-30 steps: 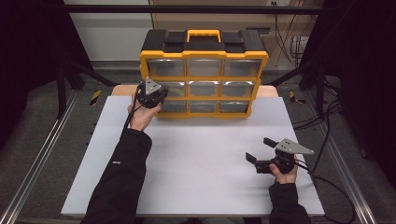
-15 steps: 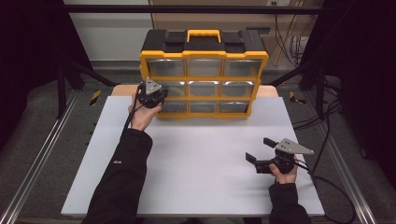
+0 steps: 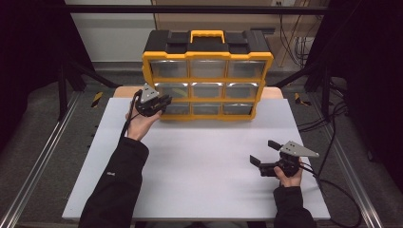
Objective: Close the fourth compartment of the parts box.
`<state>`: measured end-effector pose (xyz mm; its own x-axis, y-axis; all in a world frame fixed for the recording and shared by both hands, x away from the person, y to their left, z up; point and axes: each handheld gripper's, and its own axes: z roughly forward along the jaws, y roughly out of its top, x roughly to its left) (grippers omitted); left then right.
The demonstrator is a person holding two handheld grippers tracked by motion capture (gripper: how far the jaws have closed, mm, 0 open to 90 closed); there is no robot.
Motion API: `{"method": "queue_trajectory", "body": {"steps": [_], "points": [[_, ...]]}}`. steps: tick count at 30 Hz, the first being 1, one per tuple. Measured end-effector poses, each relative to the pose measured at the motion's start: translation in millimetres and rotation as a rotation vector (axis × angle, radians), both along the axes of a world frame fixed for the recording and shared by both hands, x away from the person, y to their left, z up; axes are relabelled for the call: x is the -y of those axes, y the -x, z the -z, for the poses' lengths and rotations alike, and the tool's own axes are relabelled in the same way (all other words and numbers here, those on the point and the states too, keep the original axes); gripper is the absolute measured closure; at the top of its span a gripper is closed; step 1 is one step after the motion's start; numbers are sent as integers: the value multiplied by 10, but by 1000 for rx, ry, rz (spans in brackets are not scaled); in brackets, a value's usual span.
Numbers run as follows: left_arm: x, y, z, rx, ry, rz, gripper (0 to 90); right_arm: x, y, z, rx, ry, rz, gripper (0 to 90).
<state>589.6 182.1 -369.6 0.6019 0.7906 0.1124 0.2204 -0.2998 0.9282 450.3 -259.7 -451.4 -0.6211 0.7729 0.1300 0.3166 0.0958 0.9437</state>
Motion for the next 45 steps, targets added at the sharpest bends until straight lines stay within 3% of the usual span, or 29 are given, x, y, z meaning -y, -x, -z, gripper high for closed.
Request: {"method": "queue_trajectory", "body": {"steps": [2, 4, 7, 14, 18, 23, 31, 45], "points": [[-26, 32, -9, -6, 14, 4, 687, 2, 1, -1, 1, 0, 0, 4], [-57, 75, -25, -25, 56, 17, 617, 4, 0, -1, 3, 0, 0, 4], [-79, 138, -45, -28, 69, 44, 519, 3, 0, -1, 1, 0, 1, 4], [-134, 273, -37, -6, 123, 77, 275, 5, 3, -6, 3, -5, 3, 4], [-202, 341, -18, -6, 170, 87, 198, 5, 4, -6, 4, -4, 4, 4], [-269, 462, 21, -20, 193, 111, 99, 6, 4, -6, 7, -6, 5, 3], [-370, 681, 146, -30, 228, 147, 29, 5, 4, -6, 8, -4, 6, 3], [-605, 976, 445, 14, 219, 143, 11, 3, 6, -2, 6, -4, 6, 3]]}}
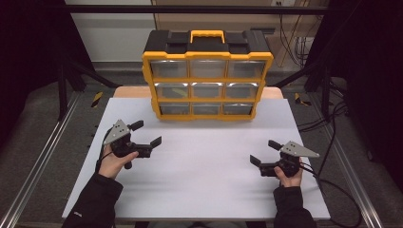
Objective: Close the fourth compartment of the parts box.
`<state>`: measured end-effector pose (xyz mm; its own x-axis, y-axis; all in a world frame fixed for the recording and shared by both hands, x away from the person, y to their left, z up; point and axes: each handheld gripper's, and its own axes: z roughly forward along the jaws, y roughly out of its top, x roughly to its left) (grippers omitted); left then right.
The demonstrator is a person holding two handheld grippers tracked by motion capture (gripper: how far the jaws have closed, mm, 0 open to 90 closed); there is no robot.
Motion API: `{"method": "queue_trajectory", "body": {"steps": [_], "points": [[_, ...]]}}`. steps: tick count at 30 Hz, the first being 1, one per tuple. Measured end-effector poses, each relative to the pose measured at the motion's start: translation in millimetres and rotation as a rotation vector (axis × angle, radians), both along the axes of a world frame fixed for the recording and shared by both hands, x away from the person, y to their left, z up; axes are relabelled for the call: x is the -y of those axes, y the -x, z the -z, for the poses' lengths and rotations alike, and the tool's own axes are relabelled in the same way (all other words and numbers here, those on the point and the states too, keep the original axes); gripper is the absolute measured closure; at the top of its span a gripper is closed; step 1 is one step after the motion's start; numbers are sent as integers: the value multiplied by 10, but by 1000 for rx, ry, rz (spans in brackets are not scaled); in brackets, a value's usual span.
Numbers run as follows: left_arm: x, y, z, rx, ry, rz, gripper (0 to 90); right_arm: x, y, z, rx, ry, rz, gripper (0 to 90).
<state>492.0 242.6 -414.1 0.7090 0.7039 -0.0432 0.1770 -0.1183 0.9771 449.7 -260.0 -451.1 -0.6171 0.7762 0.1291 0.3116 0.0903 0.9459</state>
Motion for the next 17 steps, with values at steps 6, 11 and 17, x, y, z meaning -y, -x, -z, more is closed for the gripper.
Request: {"method": "queue_trajectory", "body": {"steps": [6, 11, 17], "points": [[-99, 113, 141, -1, -18, -8, 11, -9, -4, 13, 0, 2, 0, 3], [-204, 201, 218, 2, -14, -27, 11, -17, -6, 21, -8, 3, 2, 3], [-278, 246, 289, -2, -29, -42, 11, -26, -13, 31, -14, 6, -1, 3]]}}
